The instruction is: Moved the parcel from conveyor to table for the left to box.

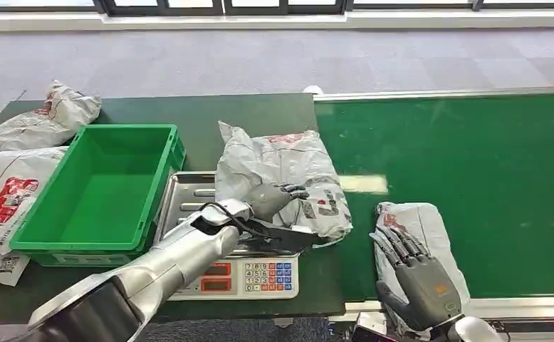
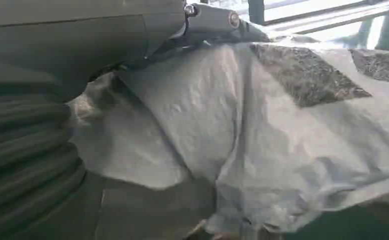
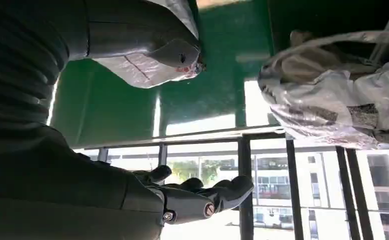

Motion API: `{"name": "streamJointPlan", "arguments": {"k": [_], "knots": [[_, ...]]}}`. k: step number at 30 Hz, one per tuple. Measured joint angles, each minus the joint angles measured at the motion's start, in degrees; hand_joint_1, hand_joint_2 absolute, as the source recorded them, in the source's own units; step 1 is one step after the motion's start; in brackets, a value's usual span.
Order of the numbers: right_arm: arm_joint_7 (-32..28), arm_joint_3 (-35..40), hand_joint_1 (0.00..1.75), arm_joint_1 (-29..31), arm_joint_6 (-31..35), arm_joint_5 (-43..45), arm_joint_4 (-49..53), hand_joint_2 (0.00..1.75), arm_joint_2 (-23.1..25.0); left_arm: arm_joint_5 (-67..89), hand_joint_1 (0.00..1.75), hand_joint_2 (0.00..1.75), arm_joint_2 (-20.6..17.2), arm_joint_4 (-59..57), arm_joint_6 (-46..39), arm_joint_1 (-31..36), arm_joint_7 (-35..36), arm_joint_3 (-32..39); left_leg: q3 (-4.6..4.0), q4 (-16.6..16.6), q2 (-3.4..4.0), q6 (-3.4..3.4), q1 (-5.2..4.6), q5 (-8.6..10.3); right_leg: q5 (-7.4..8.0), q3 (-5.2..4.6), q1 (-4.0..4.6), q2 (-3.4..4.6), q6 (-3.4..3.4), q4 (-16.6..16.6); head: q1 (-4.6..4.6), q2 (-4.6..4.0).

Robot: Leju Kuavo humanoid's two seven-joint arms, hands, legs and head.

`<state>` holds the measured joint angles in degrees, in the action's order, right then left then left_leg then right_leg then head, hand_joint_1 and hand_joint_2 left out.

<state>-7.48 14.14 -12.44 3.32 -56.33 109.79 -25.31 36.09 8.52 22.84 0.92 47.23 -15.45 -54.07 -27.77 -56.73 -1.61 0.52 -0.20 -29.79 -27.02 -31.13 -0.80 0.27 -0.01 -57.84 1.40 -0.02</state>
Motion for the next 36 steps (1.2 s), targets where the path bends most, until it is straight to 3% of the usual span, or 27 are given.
{"name": "streamJointPlan", "arguments": {"k": [5, 15, 19, 23, 26, 30, 33, 36], "knots": [[-0.8, 0.5, 0.00, -0.2, 1.0, 0.0, -0.1, 1.75, 0.5, 1.3, 1.75, 1.75, -0.2, -0.3, -1.2, -0.7, -0.1, 0.5, 0.01, 0.0, 0.15, 0.00, -0.01, -0.08, -0.01, -0.04, -0.01, 0.05, 0.00, 0.0, 0.02, 0.00], [-1.6, 1.5, 0.00, -0.2, 1.9, -0.7, -0.9, 1.75, 2.1, 3.3, 1.75, 1.75, -0.9, -0.3, -1.3, -0.8, 0.0, 1.7, 0.46, 0.2, 0.94, 0.42, 0.12, -0.41, -0.08, -0.11, 0.09, 1.00, -0.32, 0.0, 0.02, 0.00], [-1.9, 1.6, 0.00, -0.2, 2.0, -0.6, -1.3, 1.75, 2.3, 6.6, 1.75, 1.75, -2.3, 0.0, -6.7, -0.9, 0.3, 1.8, 0.56, 0.3, 1.15, 0.49, 0.18, -0.45, -0.14, -0.13, 0.16, 1.17, -0.49, 0.0, 0.02, 0.00], [-2.5, 1.6, 0.00, -0.6, 2.2, 0.8, -1.6, 1.75, 2.3, 11.0, 1.75, 1.75, -7.5, 3.5, -8.5, 1.2, 2.5, 3.5, 0.38, 0.4, 2.22, 0.66, 0.41, -0.39, 0.32, -0.77, 0.40, 2.22, -1.17, -0.1, 0.04, 0.00], [-2.4, 1.6, 0.00, -1.8, 2.8, 0.8, -1.7, 1.75, 2.4, 15.8, 1.75, 1.75, -14.1, 7.5, -6.8, 5.3, 4.7, 6.6, -0.08, 0.4, 2.69, 1.15, 0.53, -0.03, 0.71, -1.60, 0.49, 2.73, -1.41, -0.2, 0.00, 0.00], [-0.7, 1.6, 0.00, -4.2, 4.3, 0.3, -1.5, 1.75, 2.7, 18.2, 1.75, 1.75, -22.0, 14.5, -0.3, 11.5, 4.4, 12.5, -0.65, 0.4, 2.00, 1.45, 0.60, 0.68, 1.03, -2.51, 0.58, 2.03, -1.63, -0.3, 0.00, 0.00], [-0.2, 1.5, 0.00, -4.8, 5.0, 0.3, -1.4, 1.75, 2.7, 19.3, 1.75, 1.75, -24.7, 18.0, 1.0, 13.0, 4.5, 14.6, -0.84, 0.4, 1.36, 1.54, 0.61, 0.82, 0.99, -2.48, 0.60, 1.49, -1.65, -0.3, 0.00, 0.00], [1.4, 0.9, 0.00, -6.9, 6.6, 0.9, 0.0, 1.75, 2.5, 19.0, 1.75, 1.75, -27.7, 21.8, 3.8, 15.2, 4.4, 15.6, -1.12, 0.4, 1.23, 1.55, 0.61, 0.83, 0.99, -2.58, 0.61, 1.25, -1.65, -0.3, 0.02, 0.00]]}}
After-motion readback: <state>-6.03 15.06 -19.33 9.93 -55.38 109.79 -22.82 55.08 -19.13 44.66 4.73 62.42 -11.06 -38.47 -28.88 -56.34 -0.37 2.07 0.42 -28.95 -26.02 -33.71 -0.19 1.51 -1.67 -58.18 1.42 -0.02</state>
